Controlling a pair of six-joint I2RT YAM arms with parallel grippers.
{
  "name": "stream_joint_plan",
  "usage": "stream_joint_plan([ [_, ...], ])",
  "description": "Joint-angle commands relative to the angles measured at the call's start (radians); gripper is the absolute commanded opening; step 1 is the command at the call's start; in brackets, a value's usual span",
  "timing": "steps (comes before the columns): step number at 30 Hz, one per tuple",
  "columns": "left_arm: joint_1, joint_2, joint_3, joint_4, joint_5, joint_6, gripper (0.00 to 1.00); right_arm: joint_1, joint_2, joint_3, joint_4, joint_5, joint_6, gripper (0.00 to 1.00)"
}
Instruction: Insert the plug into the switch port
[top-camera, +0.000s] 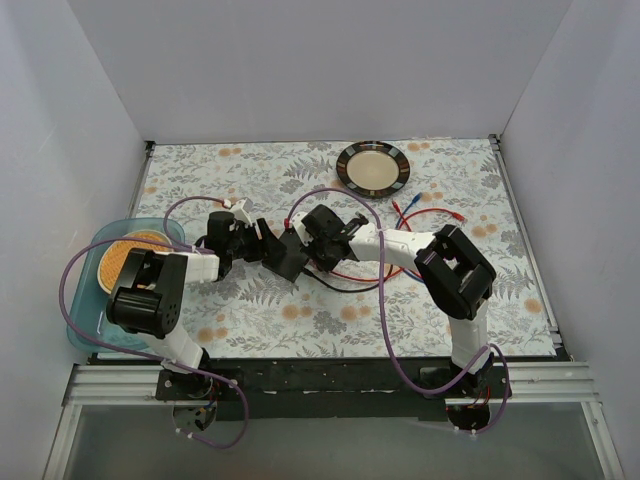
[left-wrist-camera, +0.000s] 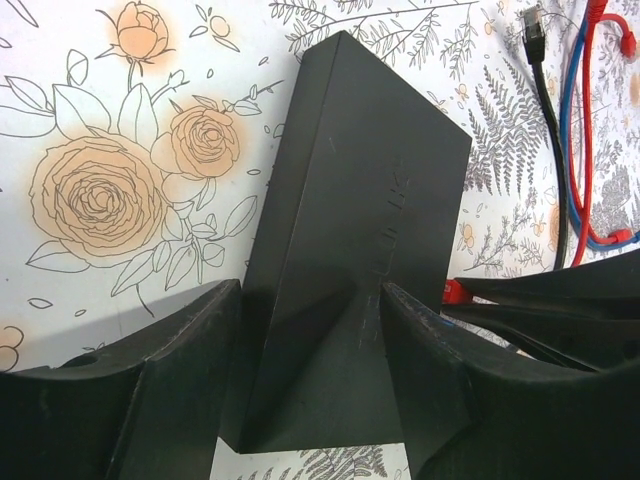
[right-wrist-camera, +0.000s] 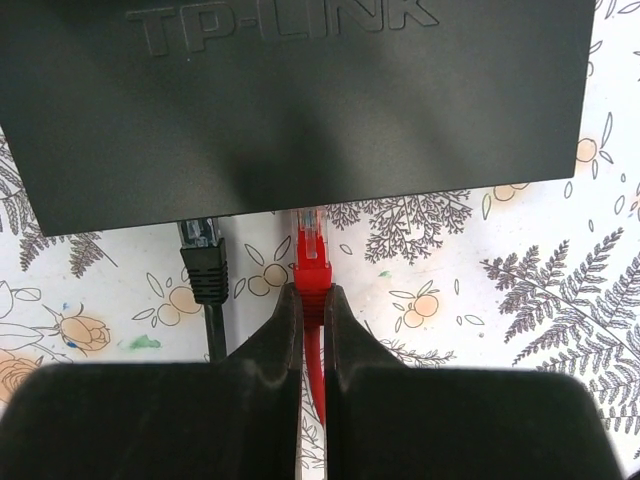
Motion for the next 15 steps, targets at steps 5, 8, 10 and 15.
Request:
stream_joint_plan([
  [5, 0.01, 0.035, 0.006, -0.022, 0.038, 0.004, 0.57, 0.001, -0.026, 0.011, 0.026, -0.03, 0.025, 0.01],
  [8, 0.01, 0.045, 0.01, -0.015, 0.049, 0.001, 0.57, 0.001, -0.03, 0.011, 0.031, -0.026, 0.028, 0.01],
  [10, 0.011, 0.053, 0.008, -0.012, 0.055, -0.002, 0.56, 0.001, -0.027, 0.017, 0.03, -0.026, 0.029, 0.01],
  [15, 0.014, 0.07, 0.013, -0.007, 0.07, -0.002, 0.55, 0.003, -0.032, 0.019, 0.037, -0.03, 0.031, 0.01],
])
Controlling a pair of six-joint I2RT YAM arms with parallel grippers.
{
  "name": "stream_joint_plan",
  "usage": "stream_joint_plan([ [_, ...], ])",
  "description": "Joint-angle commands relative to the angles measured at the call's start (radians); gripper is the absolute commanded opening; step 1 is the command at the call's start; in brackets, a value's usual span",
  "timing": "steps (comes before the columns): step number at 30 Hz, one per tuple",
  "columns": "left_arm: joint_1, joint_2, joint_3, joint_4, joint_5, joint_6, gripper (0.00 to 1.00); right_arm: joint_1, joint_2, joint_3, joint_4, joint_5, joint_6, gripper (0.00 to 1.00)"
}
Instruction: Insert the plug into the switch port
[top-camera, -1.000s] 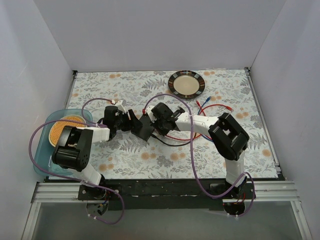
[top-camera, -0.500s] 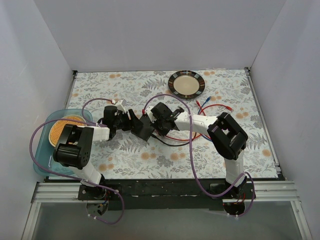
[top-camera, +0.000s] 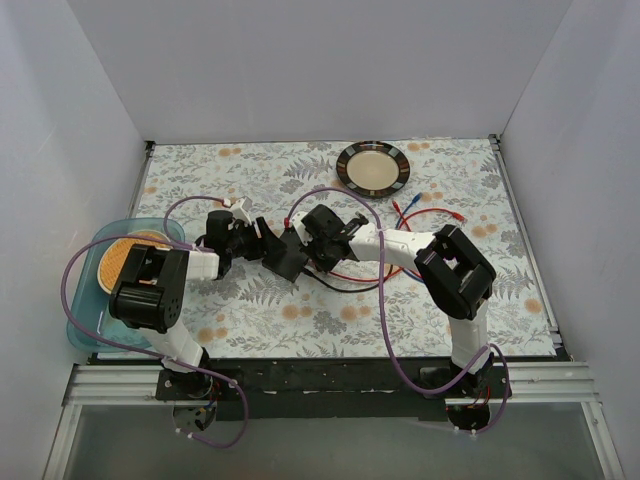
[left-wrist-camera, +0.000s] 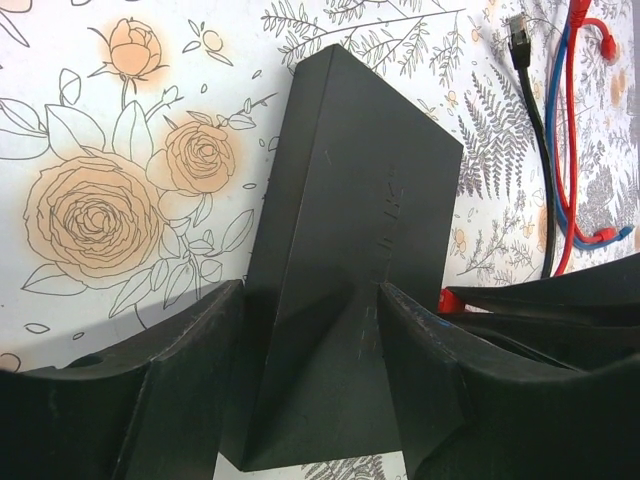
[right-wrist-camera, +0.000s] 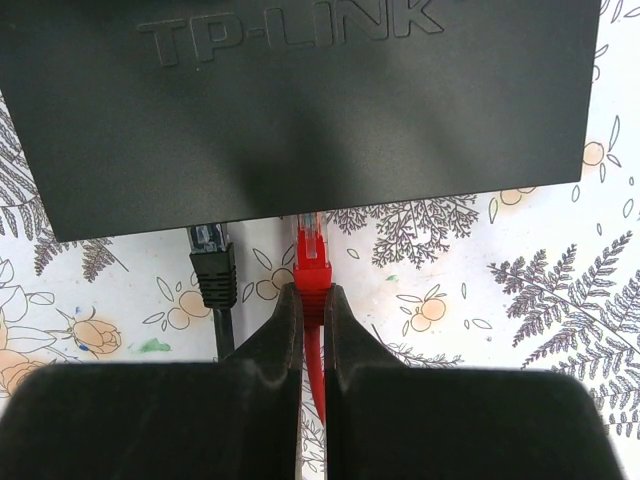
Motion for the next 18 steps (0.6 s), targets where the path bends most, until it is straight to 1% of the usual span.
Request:
stream_joint_plan([
  [1, 0.0, 0.039, 0.004, -0.048, 0.028, 0.005, 0.55, 0.004, -0.035, 0.019, 0.03, -0.016, 0.012, 0.01],
  [18, 0.003, 0.055, 0.008, -0.042, 0.057, 0.003, 0.51, 0.01, -0.072, 0.007, 0.059, -0.005, 0.018, 0.01],
])
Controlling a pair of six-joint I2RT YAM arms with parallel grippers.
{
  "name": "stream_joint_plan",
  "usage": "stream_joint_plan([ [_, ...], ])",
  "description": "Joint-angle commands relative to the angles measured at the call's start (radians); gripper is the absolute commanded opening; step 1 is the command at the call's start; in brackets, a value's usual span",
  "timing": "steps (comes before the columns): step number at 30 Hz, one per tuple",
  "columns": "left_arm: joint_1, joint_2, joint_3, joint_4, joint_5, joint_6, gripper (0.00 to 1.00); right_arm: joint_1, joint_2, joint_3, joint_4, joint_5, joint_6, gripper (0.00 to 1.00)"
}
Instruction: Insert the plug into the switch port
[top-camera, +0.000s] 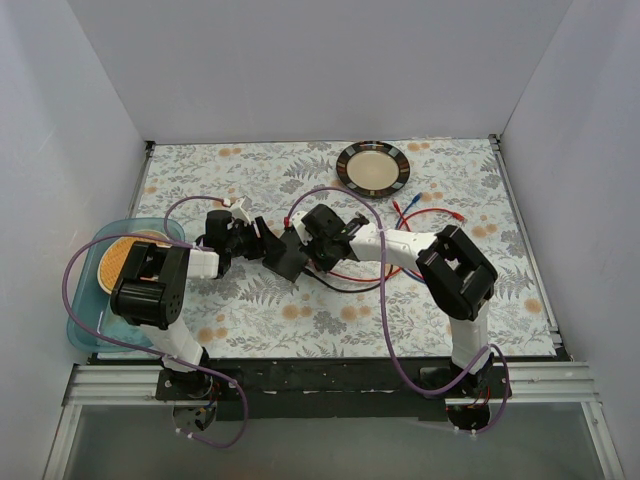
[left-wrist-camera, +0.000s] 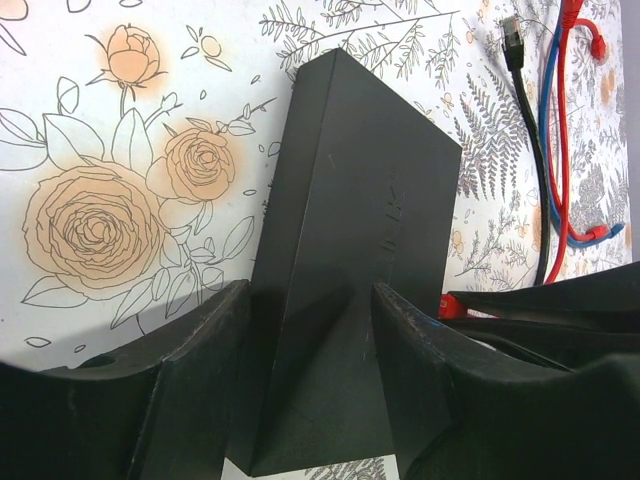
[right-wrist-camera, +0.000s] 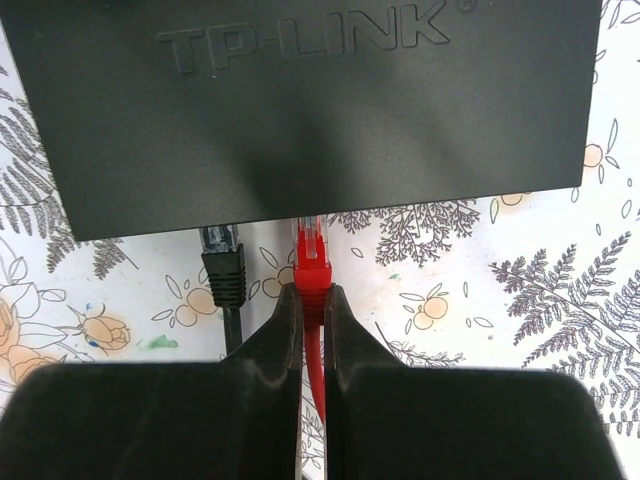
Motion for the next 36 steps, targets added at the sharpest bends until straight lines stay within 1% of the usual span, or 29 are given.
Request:
stream_joint_plan([
  [1, -0.006, 0.03, 0.0, -0.065, 0.028, 0.006, 0.51, 0.008, -0.068, 0.008, 0.056, 0.009, 0.016, 0.01],
  [11, -0.006, 0.038, 0.003, -0.062, 0.049, 0.006, 0.5, 0.014, -0.051, 0.014, 0.079, -0.004, 0.025, 0.01],
  [20, -0.003, 0.033, 0.0, -0.04, 0.109, 0.003, 0.46, 0.021, -0.039, 0.0, 0.135, 0.041, 0.063, 0.01],
  [25, -0.005, 0.021, -0.004, -0.029, 0.133, 0.003, 0.46, 0.021, -0.036, 0.023, 0.153, 0.062, 0.066, 0.01],
  [26, -0.005, 0.021, -0.006, -0.029, 0.135, 0.003, 0.45, 0.021, -0.028, 0.027, 0.152, 0.066, 0.09, 0.01],
  [29, -0.005, 0.012, -0.004, -0.034, 0.146, 0.005, 0.43, 0.022, -0.019, 0.04, 0.159, 0.073, 0.095, 0.01],
  [33, -0.005, 0.001, -0.009, -0.02, 0.167, -0.009, 0.4, 0.022, -0.005, 0.058, 0.173, 0.059, 0.097, 0.01],
  [36, -0.003, -0.007, -0.013, -0.003, 0.19, -0.02, 0.4, 0.024, 0.009, 0.083, 0.176, 0.046, 0.086, 0.01],
])
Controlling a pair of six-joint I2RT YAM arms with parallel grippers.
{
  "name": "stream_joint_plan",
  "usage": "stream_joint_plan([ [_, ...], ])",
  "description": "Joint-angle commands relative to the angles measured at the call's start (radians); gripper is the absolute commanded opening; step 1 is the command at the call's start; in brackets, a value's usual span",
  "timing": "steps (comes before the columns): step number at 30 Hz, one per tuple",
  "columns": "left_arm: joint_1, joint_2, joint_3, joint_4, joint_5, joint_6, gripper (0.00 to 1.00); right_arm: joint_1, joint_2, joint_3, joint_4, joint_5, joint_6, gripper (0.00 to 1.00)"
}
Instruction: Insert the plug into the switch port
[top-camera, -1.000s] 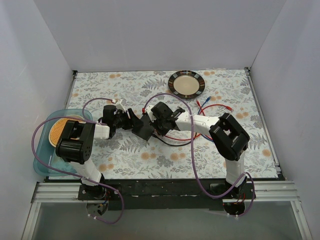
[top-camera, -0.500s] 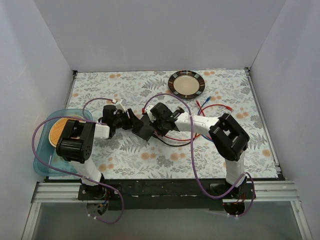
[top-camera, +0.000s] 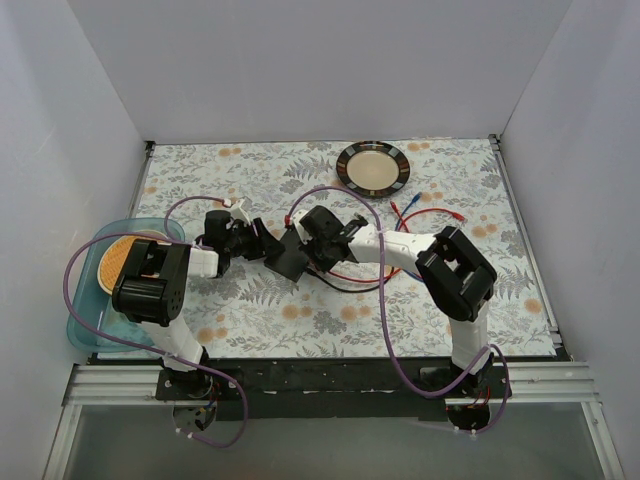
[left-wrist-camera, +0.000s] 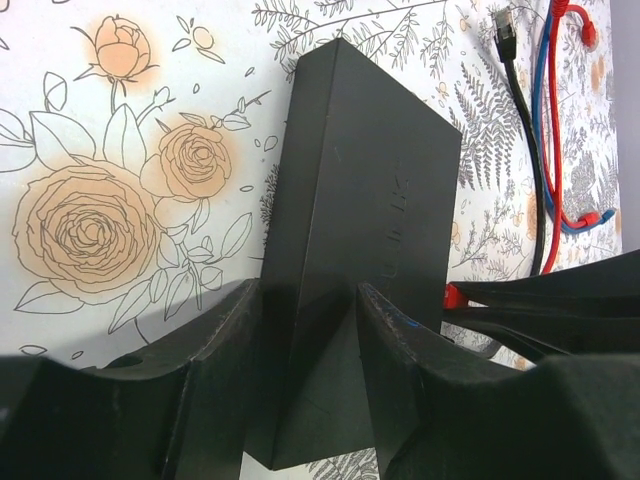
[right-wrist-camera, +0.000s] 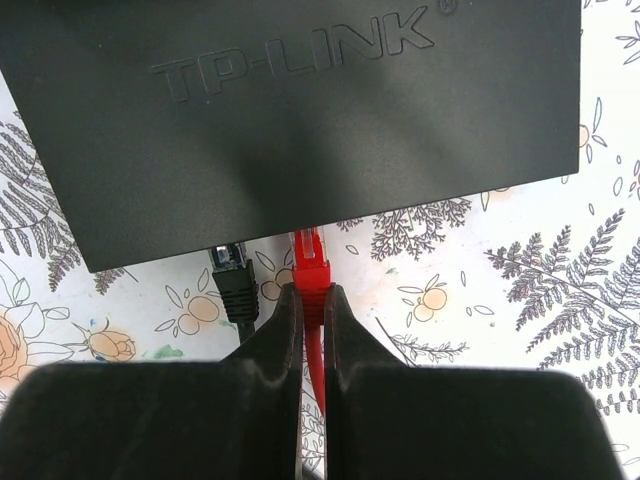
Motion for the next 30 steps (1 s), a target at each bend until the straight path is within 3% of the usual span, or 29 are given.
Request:
stream_joint_plan([
  [1, -0.016, -0.03, -0.018, -0.013, 0.141, -0.025, 0.4, 0.011, 0.025, 0.094, 0.162, -0.014, 0.009, 0.01],
  [12, -0.021, 0.005, 0.0, 0.033, 0.288, -0.051, 0.38, 0.013, 0.043, 0.152, 0.193, -0.069, -0.027, 0.01],
  [30, -0.044, 0.059, 0.071, -0.088, 0.352, -0.016, 0.34, 0.013, 0.074, 0.251, 0.217, -0.055, -0.032, 0.01],
])
